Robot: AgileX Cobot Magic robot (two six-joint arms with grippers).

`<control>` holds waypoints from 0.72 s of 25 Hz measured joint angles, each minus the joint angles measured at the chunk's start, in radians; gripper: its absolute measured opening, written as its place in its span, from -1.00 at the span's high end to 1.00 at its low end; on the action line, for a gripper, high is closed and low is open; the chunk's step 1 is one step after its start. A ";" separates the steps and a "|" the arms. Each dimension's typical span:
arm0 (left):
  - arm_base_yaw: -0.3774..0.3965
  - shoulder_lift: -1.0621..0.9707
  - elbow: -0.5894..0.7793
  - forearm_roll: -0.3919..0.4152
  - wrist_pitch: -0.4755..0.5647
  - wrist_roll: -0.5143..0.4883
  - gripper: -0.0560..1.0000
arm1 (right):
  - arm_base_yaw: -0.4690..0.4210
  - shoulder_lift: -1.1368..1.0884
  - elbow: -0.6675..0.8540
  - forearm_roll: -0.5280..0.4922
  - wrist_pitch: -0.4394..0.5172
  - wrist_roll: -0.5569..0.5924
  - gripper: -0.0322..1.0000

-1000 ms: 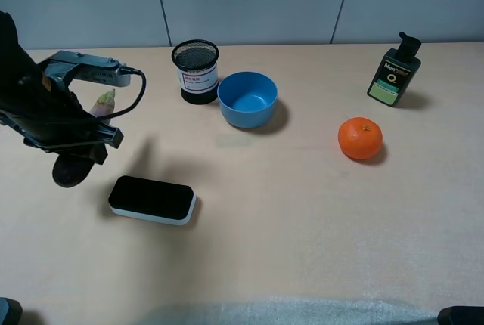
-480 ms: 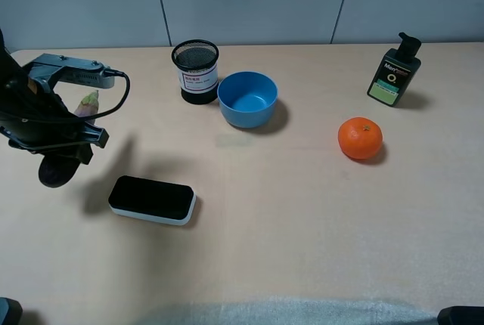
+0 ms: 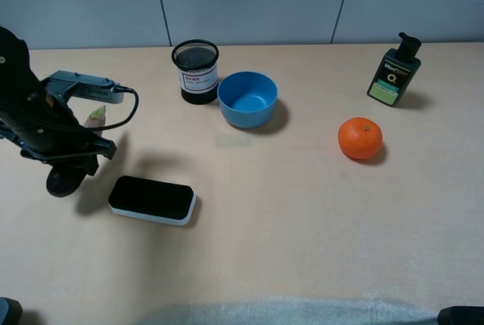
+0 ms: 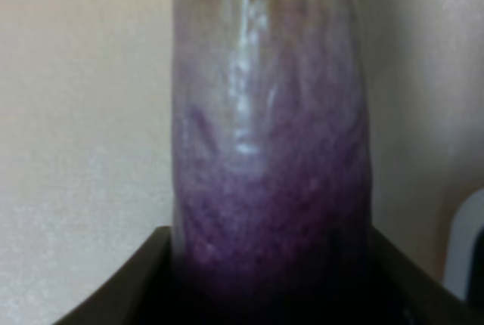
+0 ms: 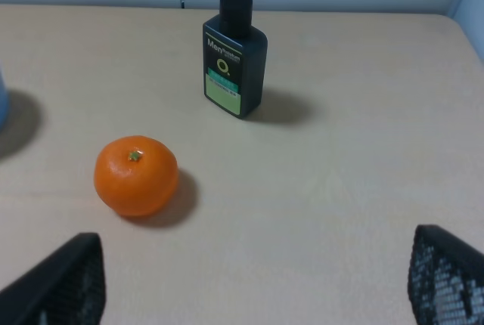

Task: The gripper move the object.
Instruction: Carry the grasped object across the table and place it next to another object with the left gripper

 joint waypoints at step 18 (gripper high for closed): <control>0.000 0.036 0.000 0.000 -0.017 0.000 -0.02 | 0.000 0.000 0.000 0.000 0.000 0.000 -0.24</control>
